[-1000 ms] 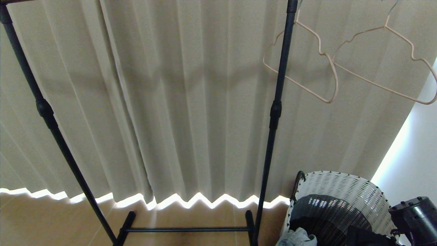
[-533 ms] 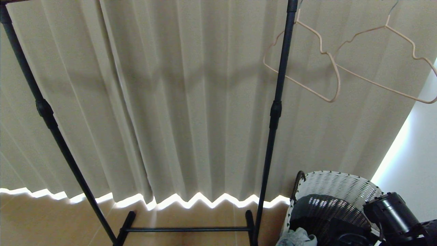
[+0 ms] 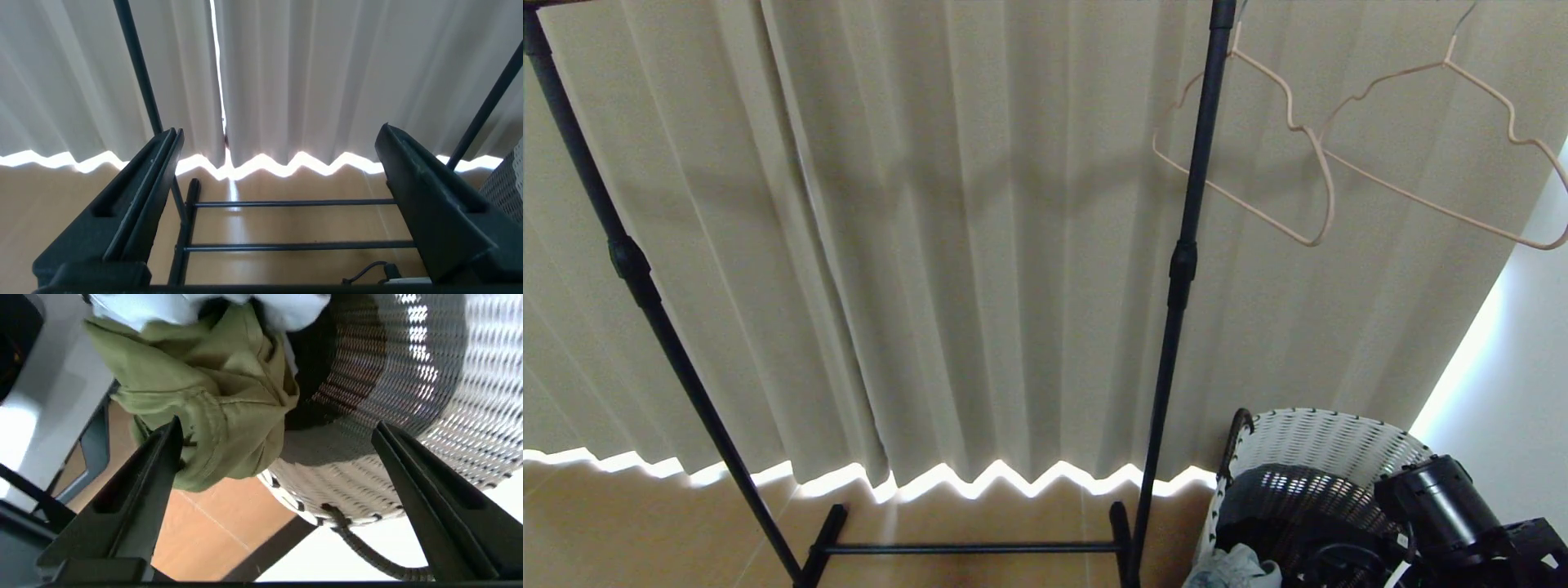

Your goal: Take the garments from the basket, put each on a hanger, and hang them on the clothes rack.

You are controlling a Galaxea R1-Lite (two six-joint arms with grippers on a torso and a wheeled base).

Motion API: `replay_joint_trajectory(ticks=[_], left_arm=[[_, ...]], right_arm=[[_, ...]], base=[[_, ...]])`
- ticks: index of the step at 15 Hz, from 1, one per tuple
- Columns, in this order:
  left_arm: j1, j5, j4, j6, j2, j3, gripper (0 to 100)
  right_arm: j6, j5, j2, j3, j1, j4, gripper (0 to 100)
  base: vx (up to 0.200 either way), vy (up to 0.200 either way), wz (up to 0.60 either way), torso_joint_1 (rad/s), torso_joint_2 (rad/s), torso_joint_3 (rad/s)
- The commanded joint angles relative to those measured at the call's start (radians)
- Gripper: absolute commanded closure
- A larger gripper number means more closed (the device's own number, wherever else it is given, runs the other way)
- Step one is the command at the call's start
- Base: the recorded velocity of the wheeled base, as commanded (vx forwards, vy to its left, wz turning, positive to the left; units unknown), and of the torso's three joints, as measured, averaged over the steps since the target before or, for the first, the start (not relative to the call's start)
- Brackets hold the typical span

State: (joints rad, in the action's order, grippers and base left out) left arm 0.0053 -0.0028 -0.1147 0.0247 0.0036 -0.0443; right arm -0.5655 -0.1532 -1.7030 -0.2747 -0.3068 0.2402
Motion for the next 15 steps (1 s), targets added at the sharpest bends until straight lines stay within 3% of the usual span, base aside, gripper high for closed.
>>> replay_joint_trajectory(ticks=[1,4,9,12,15], left_arm=[[0.001,0.0,0.0,0.0,-0.001,0.0,0],[0.001,0.0,0.0,0.0,-0.001,0.0,0],[0.001,0.001,0.0,0.001,-0.001,0.0,0],[0.001,-0.002,0.0,0.0,-0.001,0.0,0],[0.001,-0.003,0.0,0.003,-0.001,0.0,0]], right_arm=[[-0.001,0.0,0.009,0.003,0.0,0.001,100],[-0.001,0.0,0.043,0.003,0.0,0.002,100],[0.001,0.004,0.394,0.045,0.002,-0.009,100],[0.009,0.001,0.629,0.06,0.078,-0.016,100],[0.007,0.007,0.741,0.063,0.161,-0.016,100]], base=[[0.0,0.0,0.0,0.0,0.0,0.0],[0.0,0.0,0.0,0.0,0.0,0.0],[0.0,0.0,0.0,0.0,0.0,0.0],[0.0,0.0,0.0,0.0,0.0,0.0],[0.0,0.0,0.0,0.0,0.0,0.0]])
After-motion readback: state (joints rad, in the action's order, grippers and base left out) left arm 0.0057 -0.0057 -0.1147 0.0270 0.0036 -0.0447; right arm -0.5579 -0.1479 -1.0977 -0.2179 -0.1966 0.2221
